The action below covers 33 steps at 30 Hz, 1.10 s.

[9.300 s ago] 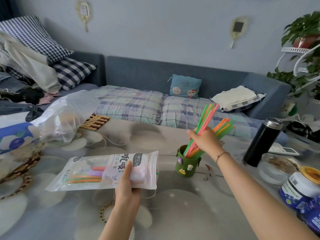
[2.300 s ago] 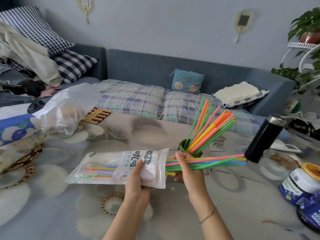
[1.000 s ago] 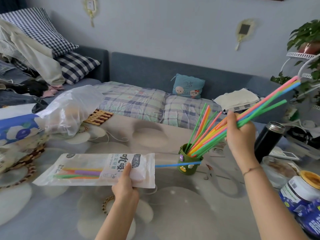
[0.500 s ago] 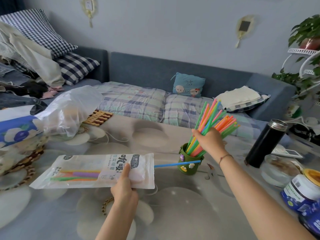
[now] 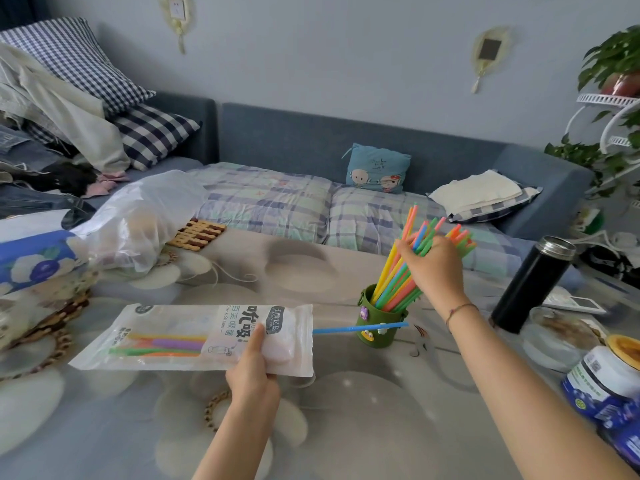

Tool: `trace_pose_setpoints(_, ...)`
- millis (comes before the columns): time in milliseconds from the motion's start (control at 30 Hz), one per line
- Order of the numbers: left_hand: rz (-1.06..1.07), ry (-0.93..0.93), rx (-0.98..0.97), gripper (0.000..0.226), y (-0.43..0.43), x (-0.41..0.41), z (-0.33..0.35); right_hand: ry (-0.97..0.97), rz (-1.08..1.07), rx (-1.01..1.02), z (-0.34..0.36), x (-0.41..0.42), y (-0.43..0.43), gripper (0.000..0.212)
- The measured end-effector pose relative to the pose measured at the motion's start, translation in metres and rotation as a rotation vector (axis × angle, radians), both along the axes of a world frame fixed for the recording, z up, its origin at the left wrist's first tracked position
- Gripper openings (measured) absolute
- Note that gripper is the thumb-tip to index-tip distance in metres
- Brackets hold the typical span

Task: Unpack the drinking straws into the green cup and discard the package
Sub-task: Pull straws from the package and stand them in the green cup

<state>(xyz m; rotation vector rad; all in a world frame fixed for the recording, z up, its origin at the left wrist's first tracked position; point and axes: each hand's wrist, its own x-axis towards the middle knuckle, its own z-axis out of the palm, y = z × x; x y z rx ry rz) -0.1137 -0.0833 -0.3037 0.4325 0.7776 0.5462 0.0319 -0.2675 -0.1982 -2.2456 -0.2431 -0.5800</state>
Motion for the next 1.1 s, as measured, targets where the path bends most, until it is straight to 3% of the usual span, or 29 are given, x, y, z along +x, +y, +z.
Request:
trace_pose_setpoints(67,0.003,-0.001,0.0,0.05,0.0,0.0,0.0,-0.234,-0.093,-0.031,0.012,-0.004,-0.004,0.025)
trace_pose_setpoints(167,0.0,0.003,-0.005,0.048,0.0,0.0,0.0,-0.432,-0.089,-0.154,0.02,-0.001,-0.013,0.035)
trace_pose_setpoints(267,0.005,-0.001,-0.013,0.045,-0.001,-0.001,0.002,-0.364,-0.004,-0.408,0.015,0.006,-0.02,0.032)
trace_pose_setpoints(333,0.005,-0.004,-0.013,0.047,-0.002,-0.001,0.002,-0.313,0.0,-0.463,0.013,0.009,-0.024,0.034)
trace_pose_setpoints(500,0.004,-0.014,-0.018,0.05,-0.002,-0.001,0.004,-0.457,-0.001,-0.335,0.023,-0.009,-0.02,0.036)
trace_pose_setpoints(633,0.014,-0.003,-0.009,0.048,0.0,-0.001,0.005,-0.585,0.166,-0.091,0.012,-0.057,0.001,0.021)
trace_pose_setpoints(800,0.023,0.003,-0.012,0.05,0.003,-0.003,0.006,-0.415,0.149,0.053,-0.048,-0.079,0.013,0.015)
trace_pose_setpoints(967,0.031,-0.008,0.004,0.05,0.007,-0.005,0.008,-0.265,0.018,0.161,-0.08,-0.091,0.022,0.025)
trace_pose_setpoints(1100,0.022,-0.04,0.035,0.05,0.003,-0.006,0.011,0.088,0.094,0.54,-0.092,-0.092,0.033,0.026)
